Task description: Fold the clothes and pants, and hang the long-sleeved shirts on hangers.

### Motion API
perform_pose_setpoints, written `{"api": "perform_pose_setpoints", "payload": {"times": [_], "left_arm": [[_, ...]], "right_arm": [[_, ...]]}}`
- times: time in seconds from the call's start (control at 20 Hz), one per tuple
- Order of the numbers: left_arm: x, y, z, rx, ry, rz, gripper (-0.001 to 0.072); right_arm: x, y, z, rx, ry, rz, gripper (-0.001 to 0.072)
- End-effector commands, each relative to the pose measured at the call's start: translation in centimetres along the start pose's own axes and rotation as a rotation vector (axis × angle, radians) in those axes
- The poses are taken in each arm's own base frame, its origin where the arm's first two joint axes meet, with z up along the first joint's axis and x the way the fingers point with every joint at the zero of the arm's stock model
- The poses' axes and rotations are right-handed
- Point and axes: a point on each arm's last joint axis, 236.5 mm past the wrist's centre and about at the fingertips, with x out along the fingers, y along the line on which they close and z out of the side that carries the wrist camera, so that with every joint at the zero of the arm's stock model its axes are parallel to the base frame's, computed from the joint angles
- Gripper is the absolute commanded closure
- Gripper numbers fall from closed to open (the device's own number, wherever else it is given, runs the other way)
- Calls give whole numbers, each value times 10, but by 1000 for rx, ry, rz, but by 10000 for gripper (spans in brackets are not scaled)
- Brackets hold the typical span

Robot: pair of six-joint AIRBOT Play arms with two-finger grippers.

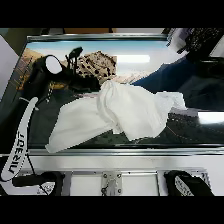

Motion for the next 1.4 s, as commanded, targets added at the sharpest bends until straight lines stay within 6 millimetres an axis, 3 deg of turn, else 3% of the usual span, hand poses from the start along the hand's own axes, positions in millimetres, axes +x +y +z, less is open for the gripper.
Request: {"api": "perform_pose_setpoints", "payload": {"times": [0.0,0.05,0.1,0.15,0.25,0.35,0.5,0.65,0.75,1.0,1.35], "left_arm": [[44,-5,-72,-64,134,-50,15],[60,-8,-89,-60,155,-45,15],[73,-12,-103,-50,182,-42,15],[85,-17,-118,-41,221,-45,15],[101,-33,-141,-29,285,-81,15],[112,-43,-154,-10,324,-95,15],[125,-44,-155,-5,315,-89,15],[138,-38,-149,-19,297,-77,15],[146,-39,-151,-19,321,-75,15],[164,-54,-169,42,432,-94,15],[177,-51,-181,33,481,-88,16]], "right_arm": [[9,3,-35,5,149,27,676],[12,3,-49,12,201,34,482],[16,1,-65,16,255,34,183],[19,-3,-83,15,308,23,98],[26,-22,-127,25,428,-27,98],[31,-46,-182,143,547,-67,98],[35,-83,-269,409,665,-153,98],[47,-84,-322,601,694,-133,99],[61,-72,-338,641,692,-87,98],[93,-51,-351,634,706,-32,99],[115,-30,-361,561,722,-9,99]]}}
